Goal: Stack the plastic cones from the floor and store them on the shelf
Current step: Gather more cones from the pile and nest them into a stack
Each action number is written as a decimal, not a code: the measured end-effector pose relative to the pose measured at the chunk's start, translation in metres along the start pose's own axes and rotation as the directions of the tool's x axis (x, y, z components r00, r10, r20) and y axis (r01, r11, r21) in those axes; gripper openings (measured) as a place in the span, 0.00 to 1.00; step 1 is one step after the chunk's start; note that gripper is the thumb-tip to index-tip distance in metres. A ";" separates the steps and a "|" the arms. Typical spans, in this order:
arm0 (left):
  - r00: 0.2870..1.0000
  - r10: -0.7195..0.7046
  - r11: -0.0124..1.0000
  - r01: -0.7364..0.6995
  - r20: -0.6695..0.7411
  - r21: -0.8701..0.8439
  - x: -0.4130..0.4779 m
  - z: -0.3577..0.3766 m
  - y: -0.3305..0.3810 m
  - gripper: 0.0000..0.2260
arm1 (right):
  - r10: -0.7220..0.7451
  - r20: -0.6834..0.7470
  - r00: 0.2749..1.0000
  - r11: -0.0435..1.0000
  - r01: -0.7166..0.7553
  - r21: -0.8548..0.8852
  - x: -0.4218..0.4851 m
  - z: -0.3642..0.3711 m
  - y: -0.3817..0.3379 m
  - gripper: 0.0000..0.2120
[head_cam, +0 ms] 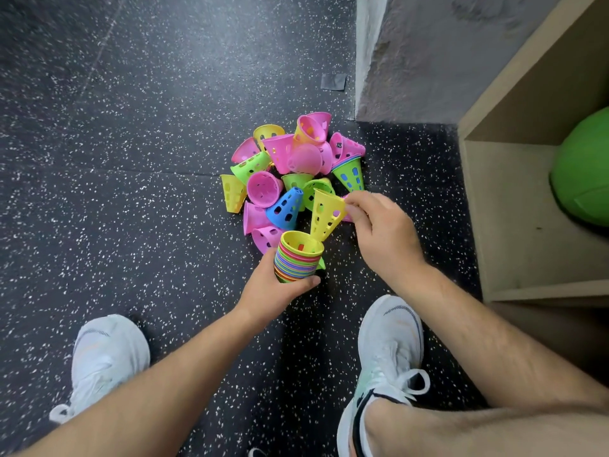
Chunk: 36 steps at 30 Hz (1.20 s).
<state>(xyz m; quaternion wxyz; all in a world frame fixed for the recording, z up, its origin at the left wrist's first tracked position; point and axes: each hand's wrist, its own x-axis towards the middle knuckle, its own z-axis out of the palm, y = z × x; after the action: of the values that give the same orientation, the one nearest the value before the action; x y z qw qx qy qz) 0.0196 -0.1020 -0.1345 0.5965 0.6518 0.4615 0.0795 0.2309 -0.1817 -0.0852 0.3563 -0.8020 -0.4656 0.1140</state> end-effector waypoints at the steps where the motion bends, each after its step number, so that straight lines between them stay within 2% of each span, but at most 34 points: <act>1: 1.000 0.001 1.000 -0.001 -0.006 0.001 -0.001 0.000 0.000 0.26 | -0.012 -0.009 1.000 1.000 0.012 -0.011 -0.002 0.000 -0.005 0.10; 4: 1.000 0.013 1.000 -0.013 -0.009 -0.004 -0.003 0.000 -0.001 0.28 | -0.080 0.078 0.994 0.997 0.081 -0.017 -0.009 0.004 -0.014 0.11; 7: 1.000 0.013 1.000 -0.013 -0.015 -0.008 -0.004 -0.001 -0.003 0.29 | -0.196 0.318 0.928 0.979 0.205 0.004 -0.019 0.013 -0.014 0.11; 9: 1.000 0.007 1.000 -0.008 -0.023 -0.015 -0.007 -0.002 -0.008 0.30 | -0.151 0.434 0.888 0.988 0.141 0.056 -0.024 0.018 -0.013 0.10; 10: 1.000 -0.001 1.000 0.001 -0.031 -0.011 -0.009 -0.004 -0.010 0.30 | -0.102 0.447 0.889 0.994 0.075 0.078 -0.026 0.020 -0.012 0.11; 12: 0.999 -0.024 1.000 0.024 -0.038 0.011 -0.015 -0.008 -0.016 0.29 | 0.015 0.414 0.910 0.996 -0.050 0.074 -0.030 0.026 -0.009 0.12; 14: 0.999 -0.041 0.998 0.042 -0.035 0.040 -0.020 -0.011 -0.021 0.28 | 0.133 0.384 0.914 0.990 -0.143 -0.003 -0.034 0.035 -0.006 0.14; 18: 0.997 -0.060 0.997 0.062 -0.045 0.048 -0.025 -0.014 -0.031 0.28 | 0.330 0.390 0.859 0.943 -0.286 -0.169 -0.043 0.055 -0.004 0.23; 23: 0.997 -0.077 0.995 0.079 -0.030 0.060 -0.027 -0.016 -0.041 0.30 | 0.453 0.401 0.796 0.888 -0.364 -0.281 -0.048 0.067 -0.005 0.18; 27: 0.996 -0.079 0.993 0.081 -0.027 0.083 -0.028 -0.017 -0.043 0.31 | 0.449 0.382 0.808 0.884 -0.338 -0.324 -0.045 0.060 -0.007 0.13; 30: 0.996 -0.080 0.994 0.082 -0.025 0.069 -0.029 -0.019 -0.043 0.29 | 0.390 0.328 0.860 0.903 -0.290 -0.316 -0.037 0.047 -0.005 0.09; 33: 0.996 -0.082 0.994 0.083 -0.023 0.066 -0.028 -0.020 -0.045 0.29 | 0.274 0.232 0.933 0.954 -0.233 -0.190 -0.029 0.032 -0.005 0.09; 36: 0.996 -0.088 0.994 0.090 -0.026 0.061 -0.026 -0.019 -0.046 0.30 | 0.182 0.169 0.969 0.983 -0.177 -0.043 -0.021 0.021 -0.011 0.09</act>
<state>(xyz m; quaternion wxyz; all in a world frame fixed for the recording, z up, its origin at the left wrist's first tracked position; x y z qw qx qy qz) -0.0308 -0.1126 -0.1570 0.5737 0.6477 0.4993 0.0460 0.2010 -0.1859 -0.0958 0.2919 -0.8327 -0.4219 0.2085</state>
